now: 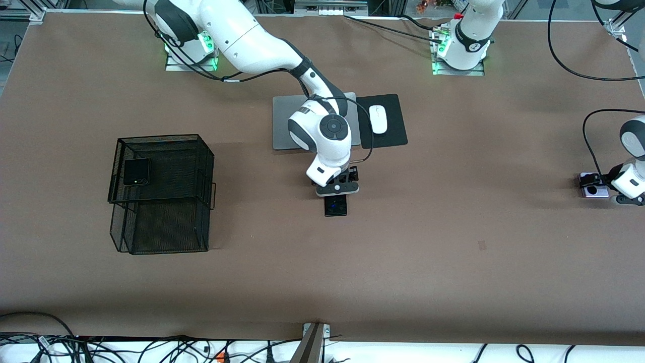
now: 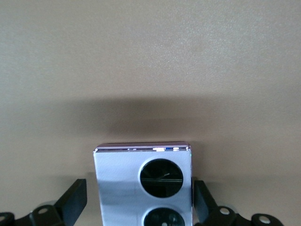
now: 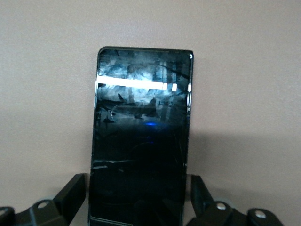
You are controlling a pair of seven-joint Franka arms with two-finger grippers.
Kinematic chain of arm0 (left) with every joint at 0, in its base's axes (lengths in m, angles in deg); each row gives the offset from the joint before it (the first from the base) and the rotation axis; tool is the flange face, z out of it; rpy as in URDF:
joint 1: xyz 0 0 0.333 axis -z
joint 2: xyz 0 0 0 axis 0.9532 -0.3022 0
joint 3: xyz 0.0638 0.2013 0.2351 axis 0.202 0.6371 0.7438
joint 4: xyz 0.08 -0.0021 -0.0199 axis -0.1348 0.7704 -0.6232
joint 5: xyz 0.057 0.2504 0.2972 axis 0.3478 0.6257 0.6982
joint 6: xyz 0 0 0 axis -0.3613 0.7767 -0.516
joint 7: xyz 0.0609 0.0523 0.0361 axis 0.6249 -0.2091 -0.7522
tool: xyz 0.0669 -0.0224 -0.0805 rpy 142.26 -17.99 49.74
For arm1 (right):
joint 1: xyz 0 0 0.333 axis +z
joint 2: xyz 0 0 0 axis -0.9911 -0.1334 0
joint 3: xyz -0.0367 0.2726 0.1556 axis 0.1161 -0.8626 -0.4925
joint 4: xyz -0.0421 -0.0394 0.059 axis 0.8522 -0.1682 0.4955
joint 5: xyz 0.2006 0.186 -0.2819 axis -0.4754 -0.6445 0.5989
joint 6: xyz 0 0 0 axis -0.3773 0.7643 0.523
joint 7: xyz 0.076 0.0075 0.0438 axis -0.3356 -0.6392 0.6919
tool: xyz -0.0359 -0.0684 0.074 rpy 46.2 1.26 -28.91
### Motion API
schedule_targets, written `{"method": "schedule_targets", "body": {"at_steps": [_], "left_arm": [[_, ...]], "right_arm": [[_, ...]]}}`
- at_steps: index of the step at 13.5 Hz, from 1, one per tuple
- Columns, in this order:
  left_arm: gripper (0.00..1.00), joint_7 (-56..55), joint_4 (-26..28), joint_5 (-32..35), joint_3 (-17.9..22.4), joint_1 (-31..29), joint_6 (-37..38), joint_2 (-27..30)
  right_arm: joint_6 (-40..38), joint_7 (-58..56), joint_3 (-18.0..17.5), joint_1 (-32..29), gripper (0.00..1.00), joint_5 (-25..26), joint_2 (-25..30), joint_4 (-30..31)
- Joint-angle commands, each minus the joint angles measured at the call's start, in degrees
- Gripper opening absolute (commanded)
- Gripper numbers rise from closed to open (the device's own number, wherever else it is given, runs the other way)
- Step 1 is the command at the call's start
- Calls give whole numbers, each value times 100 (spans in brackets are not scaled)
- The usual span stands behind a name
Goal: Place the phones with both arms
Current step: 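Grasp the slab and the white phone with the right and left grippers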
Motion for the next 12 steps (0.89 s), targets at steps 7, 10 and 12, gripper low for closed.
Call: {"method": "schedule_targets", "body": {"at_steps": [7, 10, 12], "left_arm": [[36, 99, -41, 24, -197, -128, -47, 12], [34, 20, -85, 16, -380, -110, 418, 240], [34, -32, -102, 16, -442, -93, 726, 433]], "right_arm": [[-202, -11, -33, -35, 0, 136, 21, -216], [-896, -20, -42, -79, 0, 83, 302, -373], [-1370, -29, -51, -106, 0, 74, 530, -505]]}}
